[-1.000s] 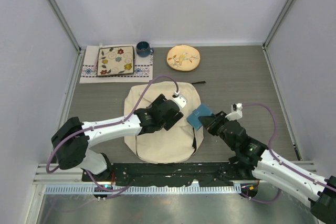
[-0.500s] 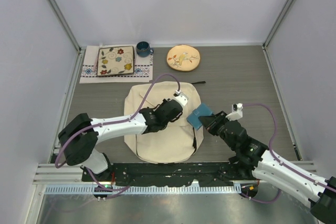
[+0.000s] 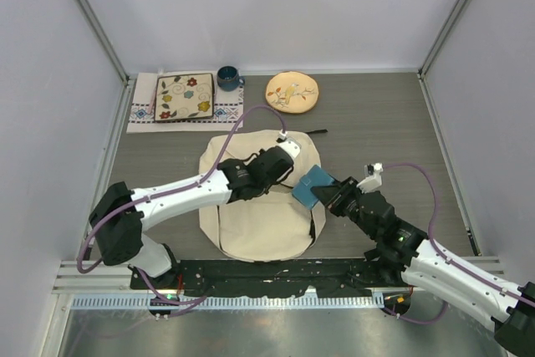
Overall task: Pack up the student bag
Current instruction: Place the stationery in the student bag.
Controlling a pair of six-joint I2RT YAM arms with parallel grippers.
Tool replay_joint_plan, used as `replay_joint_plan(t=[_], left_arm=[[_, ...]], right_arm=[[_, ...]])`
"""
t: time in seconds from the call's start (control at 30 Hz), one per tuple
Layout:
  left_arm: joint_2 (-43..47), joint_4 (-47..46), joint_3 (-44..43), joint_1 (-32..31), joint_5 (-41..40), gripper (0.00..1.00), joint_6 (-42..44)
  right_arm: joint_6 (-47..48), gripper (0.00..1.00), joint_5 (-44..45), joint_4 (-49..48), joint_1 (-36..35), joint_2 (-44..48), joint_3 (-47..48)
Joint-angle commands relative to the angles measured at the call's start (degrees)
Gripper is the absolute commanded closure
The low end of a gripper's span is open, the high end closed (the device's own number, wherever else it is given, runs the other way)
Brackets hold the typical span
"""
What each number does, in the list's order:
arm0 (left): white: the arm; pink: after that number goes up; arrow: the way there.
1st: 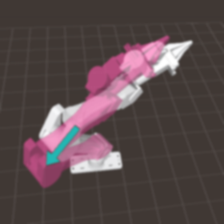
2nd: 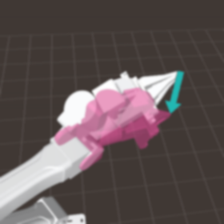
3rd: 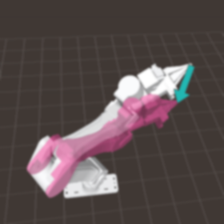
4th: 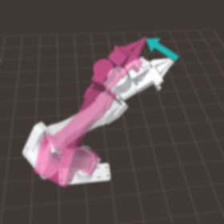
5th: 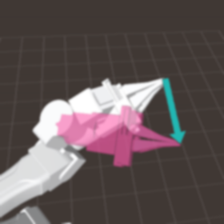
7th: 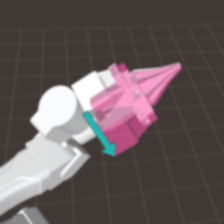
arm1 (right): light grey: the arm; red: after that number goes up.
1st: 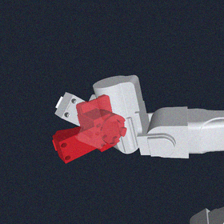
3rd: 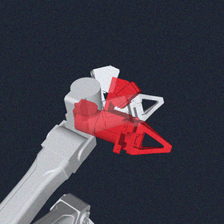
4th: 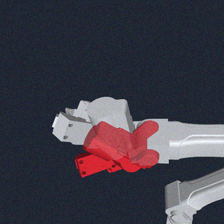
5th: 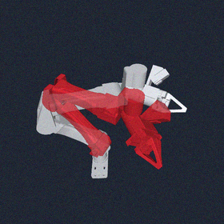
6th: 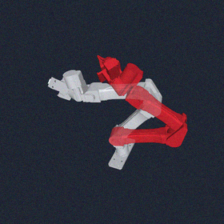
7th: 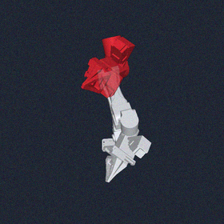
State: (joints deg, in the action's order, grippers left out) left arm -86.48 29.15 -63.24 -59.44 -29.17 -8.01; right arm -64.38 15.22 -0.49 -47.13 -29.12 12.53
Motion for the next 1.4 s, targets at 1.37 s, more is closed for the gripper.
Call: replay_joint_plan(t=[1.37], left_arm=[[0.16, 7.33, -16.13, 5.39, 14.49, 1.0, -23.19]], right_arm=[[-23.33, 0.99, -22.61, -52.06, -0.68, -36.7, -4.88]])
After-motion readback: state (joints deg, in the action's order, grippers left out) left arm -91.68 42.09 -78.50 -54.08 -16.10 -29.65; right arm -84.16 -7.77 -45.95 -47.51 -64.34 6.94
